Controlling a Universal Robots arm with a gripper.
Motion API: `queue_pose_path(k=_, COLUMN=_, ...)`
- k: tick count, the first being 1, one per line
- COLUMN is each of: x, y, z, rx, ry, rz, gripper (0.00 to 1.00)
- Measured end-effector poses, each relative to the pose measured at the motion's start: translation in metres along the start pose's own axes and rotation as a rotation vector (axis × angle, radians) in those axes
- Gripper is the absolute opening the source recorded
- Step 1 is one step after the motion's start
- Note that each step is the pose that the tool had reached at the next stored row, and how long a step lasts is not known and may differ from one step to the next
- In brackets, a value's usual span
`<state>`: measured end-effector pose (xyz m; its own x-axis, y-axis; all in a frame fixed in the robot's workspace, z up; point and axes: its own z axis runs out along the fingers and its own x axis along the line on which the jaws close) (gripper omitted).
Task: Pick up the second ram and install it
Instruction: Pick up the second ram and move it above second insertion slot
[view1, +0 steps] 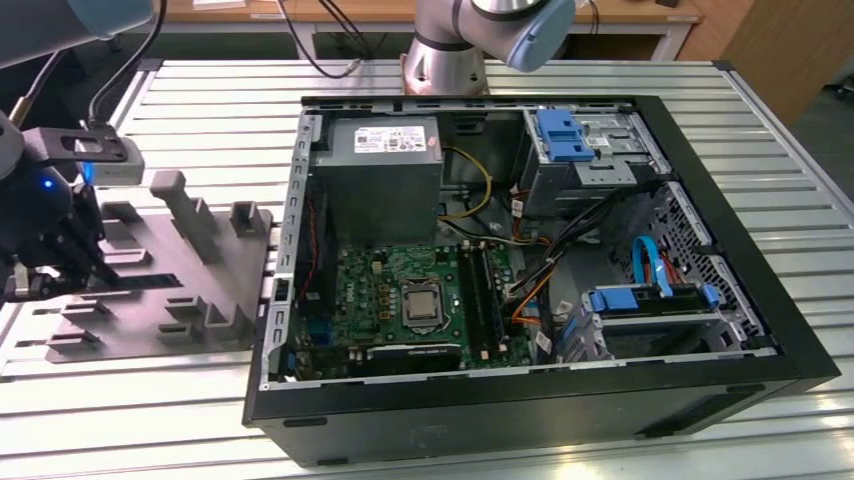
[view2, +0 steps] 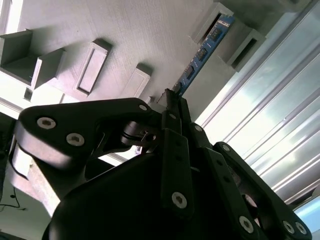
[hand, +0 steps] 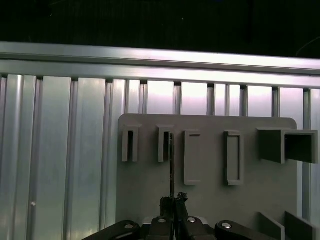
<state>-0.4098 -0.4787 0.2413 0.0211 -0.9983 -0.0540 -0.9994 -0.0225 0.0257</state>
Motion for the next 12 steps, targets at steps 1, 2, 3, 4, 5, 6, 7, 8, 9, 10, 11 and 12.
queue_pose_path(k=1, x=-0.0001, y=0.0, z=-0.0008, rx=0.0, ry=-0.0008, rz=0.0, gripper=0.14)
queue_pose_path(k=2, x=-0.0001, y=0.0, z=-0.0017, rx=0.0002, ry=-0.0015, rz=0.0, gripper=0.14)
queue_pose_path(k=3, x=-0.0002, y=0.0001, z=-0.0026, rx=0.0001, ry=-0.0022, rz=0.0, gripper=0.14)
queue_pose_path(k=4, x=-0.0002, y=0.0001, z=-0.0037, rx=0.0001, ry=-0.003, rz=0.0, gripper=0.14)
queue_pose_path(k=5, x=-0.0003, y=0.0001, z=-0.0049, rx=0.0002, ry=-0.0038, rz=0.0, gripper=0.14)
queue_pose_path(k=6, x=-0.0003, y=0.0001, z=-0.0059, rx=0.0001, ry=-0.0046, rz=0.0, gripper=0.14)
queue_pose_path(k=7, x=-0.0004, y=0.0002, z=-0.0068, rx=0.0002, ry=-0.0054, rz=0.0, gripper=0.14)
queue_pose_path(k=8, x=-0.0004, y=0.0002, z=-0.0079, rx=0.0002, ry=-0.0061, rz=0.0, gripper=0.14)
queue_pose_path(k=9, x=-0.0005, y=0.0002, z=-0.0088, rx=0.0002, ry=-0.0068, rz=0.0, gripper=0.14)
queue_pose_path(k=10, x=-0.0005, y=0.0003, z=-0.0098, rx=0.0001, ry=-0.0073, rz=0.0, gripper=0.14)
queue_pose_path(k=11, x=-0.0006, y=0.0003, z=-0.0106, rx=0.0002, ry=-0.0079, rz=0.0, gripper=0.14)
queue_pose_path(k=12, x=-0.0006, y=0.0003, z=-0.0116, rx=0.0002, ry=-0.0086, rz=0.0, gripper=0.14)
